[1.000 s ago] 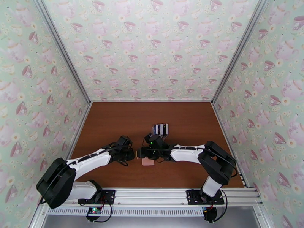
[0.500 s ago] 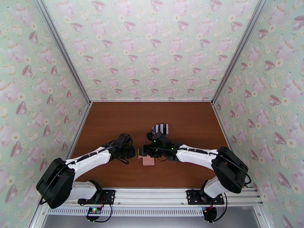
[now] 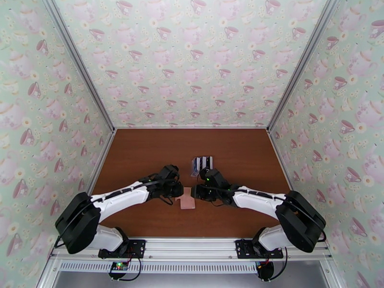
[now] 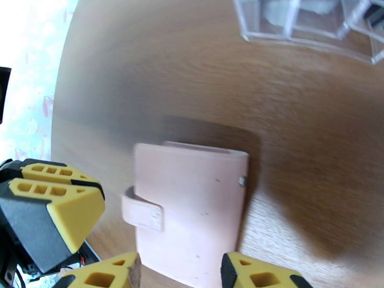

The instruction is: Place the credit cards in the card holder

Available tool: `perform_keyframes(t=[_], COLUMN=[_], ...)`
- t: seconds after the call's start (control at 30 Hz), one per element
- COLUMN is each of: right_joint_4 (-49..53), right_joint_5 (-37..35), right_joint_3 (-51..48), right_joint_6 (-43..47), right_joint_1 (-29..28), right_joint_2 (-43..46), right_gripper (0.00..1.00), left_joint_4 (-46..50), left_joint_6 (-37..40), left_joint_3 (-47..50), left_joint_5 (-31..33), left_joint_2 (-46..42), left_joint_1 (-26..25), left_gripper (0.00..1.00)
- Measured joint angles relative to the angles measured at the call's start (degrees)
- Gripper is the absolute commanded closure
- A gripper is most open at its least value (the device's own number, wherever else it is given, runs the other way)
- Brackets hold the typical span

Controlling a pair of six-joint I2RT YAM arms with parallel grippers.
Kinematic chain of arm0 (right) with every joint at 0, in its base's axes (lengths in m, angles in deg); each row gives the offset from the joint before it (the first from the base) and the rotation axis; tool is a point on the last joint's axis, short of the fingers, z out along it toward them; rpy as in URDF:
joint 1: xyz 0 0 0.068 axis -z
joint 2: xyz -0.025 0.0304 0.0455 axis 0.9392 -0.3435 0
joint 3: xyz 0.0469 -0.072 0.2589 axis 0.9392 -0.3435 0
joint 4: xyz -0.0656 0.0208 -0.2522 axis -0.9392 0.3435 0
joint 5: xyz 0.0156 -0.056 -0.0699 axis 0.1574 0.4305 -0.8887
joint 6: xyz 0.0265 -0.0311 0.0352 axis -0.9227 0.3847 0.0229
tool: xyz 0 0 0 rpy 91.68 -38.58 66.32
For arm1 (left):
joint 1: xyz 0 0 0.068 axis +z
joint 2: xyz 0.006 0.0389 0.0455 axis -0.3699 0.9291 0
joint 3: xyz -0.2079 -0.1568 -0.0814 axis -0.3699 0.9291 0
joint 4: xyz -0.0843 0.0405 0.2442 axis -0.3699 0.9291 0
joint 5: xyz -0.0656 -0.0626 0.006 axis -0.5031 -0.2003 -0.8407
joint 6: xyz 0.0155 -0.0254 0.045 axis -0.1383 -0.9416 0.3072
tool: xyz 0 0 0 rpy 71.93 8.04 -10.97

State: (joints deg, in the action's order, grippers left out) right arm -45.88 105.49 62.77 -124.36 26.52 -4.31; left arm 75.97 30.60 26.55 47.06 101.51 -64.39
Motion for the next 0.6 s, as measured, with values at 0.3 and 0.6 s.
perform_keyframes(t=[0.3, 0.6], right_joint_4=[-4.48, -10.45], right_joint_5=[1.79, 5.18], right_joint_3=[-3.17, -4.09], right_joint_6=[-1.07, -2.36], right_joint_1=[0.00, 0.00], right_joint_2=[-0.59, -5.44], right_gripper=[0.54, 0.53], left_joint_4=[-0.90, -2.25], left_joint_6=[-0.22, -0.46], left_joint_3=[0.31, 2.36], left_joint_5=[-0.13, 0.02], left_joint_2=[2.60, 4.83], left_joint_1=[-0.66, -0.63], left_gripper=[0.82, 0.83])
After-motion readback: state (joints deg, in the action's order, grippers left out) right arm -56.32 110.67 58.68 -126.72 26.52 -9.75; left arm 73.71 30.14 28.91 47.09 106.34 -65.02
